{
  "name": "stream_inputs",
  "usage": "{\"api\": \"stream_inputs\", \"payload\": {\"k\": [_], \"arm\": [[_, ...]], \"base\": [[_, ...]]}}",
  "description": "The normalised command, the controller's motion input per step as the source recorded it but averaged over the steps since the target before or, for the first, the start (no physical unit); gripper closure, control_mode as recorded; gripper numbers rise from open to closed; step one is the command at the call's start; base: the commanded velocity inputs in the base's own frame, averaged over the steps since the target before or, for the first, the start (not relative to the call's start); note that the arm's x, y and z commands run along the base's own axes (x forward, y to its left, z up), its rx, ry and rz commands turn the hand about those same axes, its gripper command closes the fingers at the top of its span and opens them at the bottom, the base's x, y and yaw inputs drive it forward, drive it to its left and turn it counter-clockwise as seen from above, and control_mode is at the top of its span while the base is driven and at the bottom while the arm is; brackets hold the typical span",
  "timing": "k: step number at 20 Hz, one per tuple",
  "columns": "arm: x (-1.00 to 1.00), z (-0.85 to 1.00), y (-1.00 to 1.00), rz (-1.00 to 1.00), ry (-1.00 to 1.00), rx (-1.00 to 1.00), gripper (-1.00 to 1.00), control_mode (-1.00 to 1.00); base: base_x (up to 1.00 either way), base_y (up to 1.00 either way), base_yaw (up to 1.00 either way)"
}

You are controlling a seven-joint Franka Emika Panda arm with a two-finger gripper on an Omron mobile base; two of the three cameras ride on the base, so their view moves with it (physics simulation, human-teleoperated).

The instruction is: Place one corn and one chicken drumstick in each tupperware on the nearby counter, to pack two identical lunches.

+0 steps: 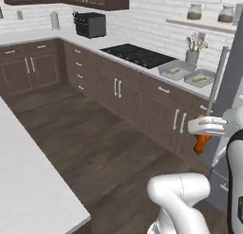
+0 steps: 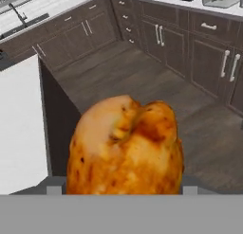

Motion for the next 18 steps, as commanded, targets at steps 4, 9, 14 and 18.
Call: {"api": "stream_inputs", "payload": {"k": [4, 9, 14, 18], "arm": [[0.00, 0.00, 0.00, 0.00, 0.00, 0.00, 1.00, 1.00], [0.00, 0.00, 0.00, 0.00, 0.00, 0.00, 1.00, 1.00], [0.00, 0.00, 0.00, 0.00, 0.00, 0.00, 1.00, 1.00], [0.00, 0.00, 0.00, 0.00, 0.00, 0.00, 1.00, 1.00]], "base": [[1.00, -0.32, 0.67], [1.00, -0.15, 0.59], [1.00, -0.02, 0.04], [1.00, 0.00, -0.35]]}}
